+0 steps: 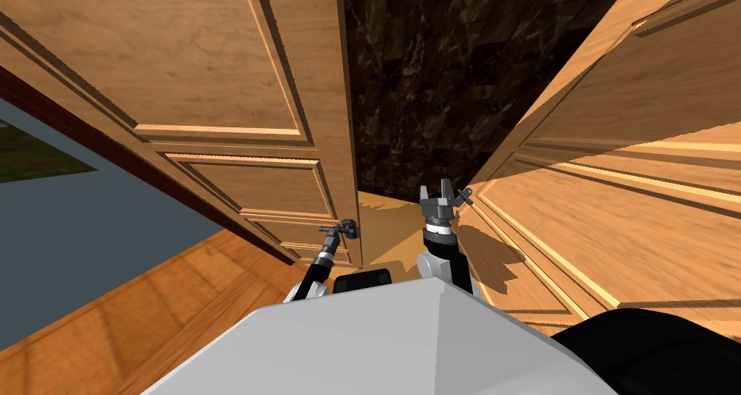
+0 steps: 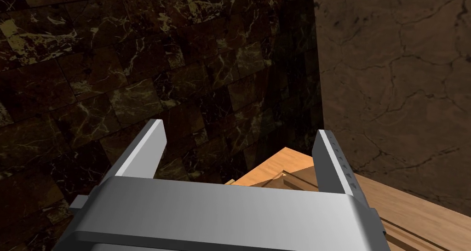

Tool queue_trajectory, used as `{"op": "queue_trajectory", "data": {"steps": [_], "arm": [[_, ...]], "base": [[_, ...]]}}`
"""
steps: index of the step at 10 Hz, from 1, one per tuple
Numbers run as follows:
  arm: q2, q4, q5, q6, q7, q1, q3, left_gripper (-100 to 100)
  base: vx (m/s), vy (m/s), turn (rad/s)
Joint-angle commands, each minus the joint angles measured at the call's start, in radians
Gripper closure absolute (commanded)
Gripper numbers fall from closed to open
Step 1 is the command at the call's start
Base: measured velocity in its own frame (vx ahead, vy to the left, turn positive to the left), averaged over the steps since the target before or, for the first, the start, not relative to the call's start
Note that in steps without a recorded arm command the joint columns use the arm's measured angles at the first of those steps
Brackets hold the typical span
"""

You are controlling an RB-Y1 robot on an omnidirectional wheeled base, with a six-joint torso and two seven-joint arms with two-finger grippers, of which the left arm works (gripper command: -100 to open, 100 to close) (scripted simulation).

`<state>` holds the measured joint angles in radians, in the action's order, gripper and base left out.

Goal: Push the door open

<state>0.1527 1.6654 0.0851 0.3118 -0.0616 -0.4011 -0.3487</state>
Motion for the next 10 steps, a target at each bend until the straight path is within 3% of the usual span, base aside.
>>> {"op": "queue_trajectory", "data": {"steps": [1, 10], "arm": [[-0.006, -0.007, 0.004, 0.005, -0.002, 0.018, 0.034, 100], [-0.069, -0.059, 0.014, -0.022, -0.017, 0.076, 0.143, 100]], "base": [[0.093, -0.094, 0.057], [0.096, -0.094, 0.063]]}}
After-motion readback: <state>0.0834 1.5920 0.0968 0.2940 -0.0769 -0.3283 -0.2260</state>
